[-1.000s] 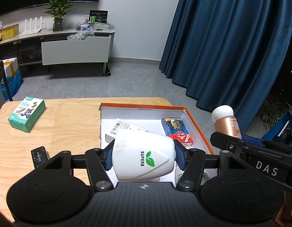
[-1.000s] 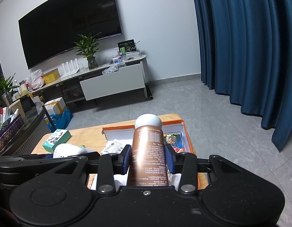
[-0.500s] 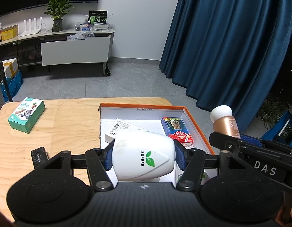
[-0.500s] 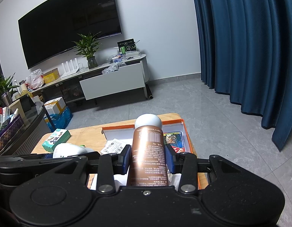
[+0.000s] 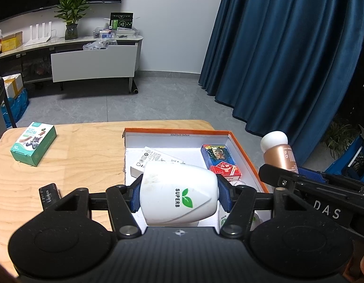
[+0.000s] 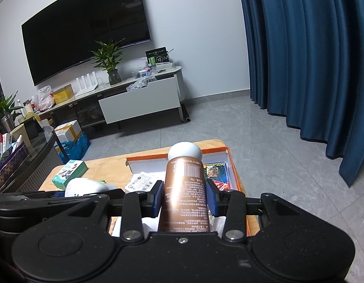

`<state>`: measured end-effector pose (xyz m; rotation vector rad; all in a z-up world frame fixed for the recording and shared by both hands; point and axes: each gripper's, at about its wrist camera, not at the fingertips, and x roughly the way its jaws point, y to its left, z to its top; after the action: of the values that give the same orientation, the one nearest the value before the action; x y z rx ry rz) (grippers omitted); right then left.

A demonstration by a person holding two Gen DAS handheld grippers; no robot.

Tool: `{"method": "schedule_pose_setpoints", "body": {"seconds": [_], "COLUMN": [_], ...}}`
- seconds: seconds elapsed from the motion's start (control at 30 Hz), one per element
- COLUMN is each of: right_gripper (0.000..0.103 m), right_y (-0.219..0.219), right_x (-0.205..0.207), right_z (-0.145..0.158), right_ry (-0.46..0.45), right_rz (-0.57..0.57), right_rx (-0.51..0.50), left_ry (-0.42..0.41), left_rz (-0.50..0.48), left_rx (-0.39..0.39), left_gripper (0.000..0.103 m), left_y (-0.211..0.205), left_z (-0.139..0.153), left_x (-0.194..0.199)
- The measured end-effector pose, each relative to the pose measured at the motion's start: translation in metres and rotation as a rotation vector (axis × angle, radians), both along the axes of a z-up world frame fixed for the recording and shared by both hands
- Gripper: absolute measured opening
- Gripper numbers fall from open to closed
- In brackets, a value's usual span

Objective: Organize rigid objects
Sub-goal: 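Hold SUPERB freshener above tray with left gripper while right gripper holds bronze tube, then lower and release freshener into tray with left gripper while right gripper releases bronze tube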

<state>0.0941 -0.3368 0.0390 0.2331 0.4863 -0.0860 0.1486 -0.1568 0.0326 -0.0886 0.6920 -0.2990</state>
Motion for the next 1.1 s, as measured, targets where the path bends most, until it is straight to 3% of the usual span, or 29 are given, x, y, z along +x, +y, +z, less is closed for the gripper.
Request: {"method": "schedule_pose_setpoints", "body": {"seconds": [0.47, 1.1], "right_gripper": [0.047, 0.047], "right_y": [0.000, -0.013], "right_x": [0.001, 0.022], "right_z": [-0.009, -0.031], "right_ry": [0.010, 0.091], "right_rz": [0.000, -0.001], "right_rx": [0.005, 0.040], "left_ry": [0.006, 0.040], "left_rz": [0.000, 0.004], "left_rx": [0.004, -0.003], "left_gripper": [0.062, 0.062], "left_y": [-0.002, 0.000], "left_z": [-0.003, -0.015], "left_x": [0.001, 0.009]}}
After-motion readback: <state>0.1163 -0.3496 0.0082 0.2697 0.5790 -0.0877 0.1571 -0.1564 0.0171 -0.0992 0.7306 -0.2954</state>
